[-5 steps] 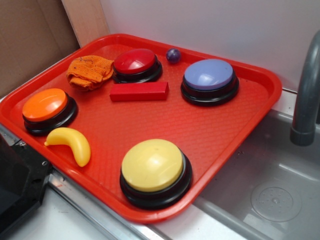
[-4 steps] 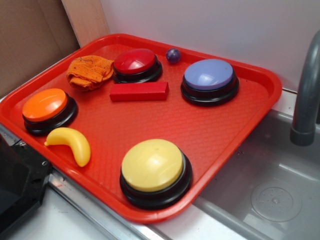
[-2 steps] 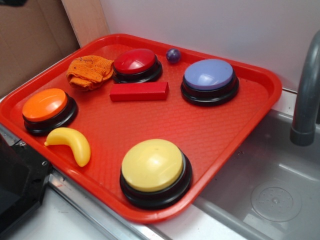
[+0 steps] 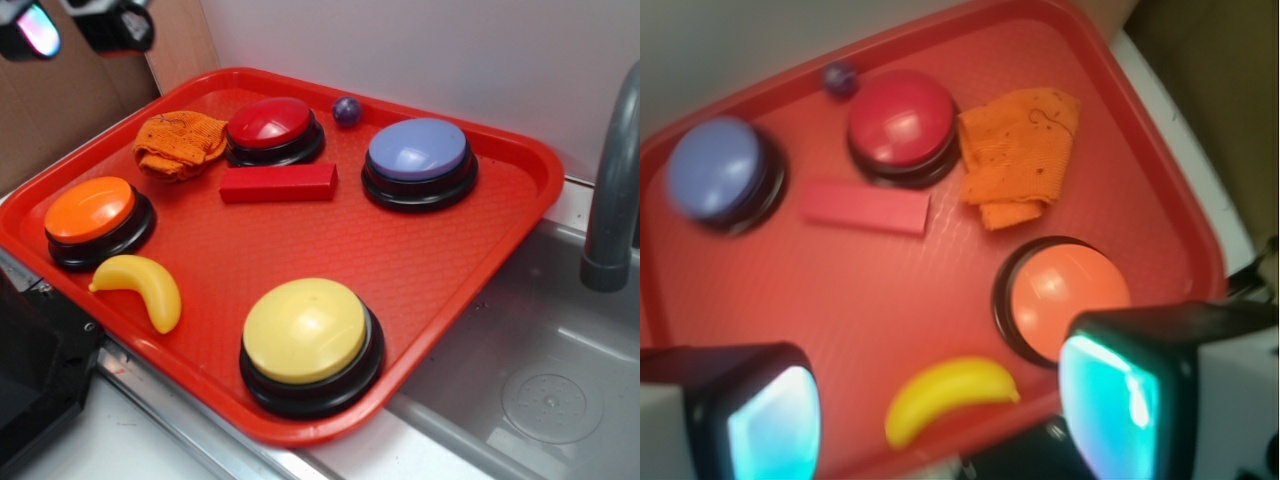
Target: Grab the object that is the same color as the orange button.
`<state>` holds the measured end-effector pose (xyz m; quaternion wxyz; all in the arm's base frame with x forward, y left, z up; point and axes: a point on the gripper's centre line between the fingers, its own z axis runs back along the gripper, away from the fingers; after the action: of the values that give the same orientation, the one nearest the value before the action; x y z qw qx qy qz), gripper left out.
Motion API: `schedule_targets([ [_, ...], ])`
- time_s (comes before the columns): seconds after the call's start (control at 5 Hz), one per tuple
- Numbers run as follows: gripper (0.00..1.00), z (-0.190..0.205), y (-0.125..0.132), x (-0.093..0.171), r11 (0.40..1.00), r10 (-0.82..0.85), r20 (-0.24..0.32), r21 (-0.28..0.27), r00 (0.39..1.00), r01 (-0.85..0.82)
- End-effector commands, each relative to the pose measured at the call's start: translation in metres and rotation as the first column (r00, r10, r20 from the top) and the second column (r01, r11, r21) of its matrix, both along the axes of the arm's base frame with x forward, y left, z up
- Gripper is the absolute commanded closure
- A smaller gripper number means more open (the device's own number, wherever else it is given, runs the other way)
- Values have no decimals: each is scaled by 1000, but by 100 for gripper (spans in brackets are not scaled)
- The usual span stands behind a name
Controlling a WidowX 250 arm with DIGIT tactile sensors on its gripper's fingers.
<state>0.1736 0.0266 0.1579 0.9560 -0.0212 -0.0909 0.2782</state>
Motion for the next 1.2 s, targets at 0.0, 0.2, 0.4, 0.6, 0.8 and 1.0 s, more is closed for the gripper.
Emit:
schedule_targets([
  [0.0,0,-45,55,25,912,409,101,-23,907,-409],
  [0.2,0,-63,72,35,860,509,108,-17,854,-511],
  [0.4,0,-80,80,41,838,545,94,-13,833,-546],
  [0.6,0,-89,83,43,828,557,106,6,824,-560],
  [0.8,0,-98,89,42,821,566,104,23,818,-570],
  [1.0,0,-106,93,42,807,585,92,35,806,-590],
])
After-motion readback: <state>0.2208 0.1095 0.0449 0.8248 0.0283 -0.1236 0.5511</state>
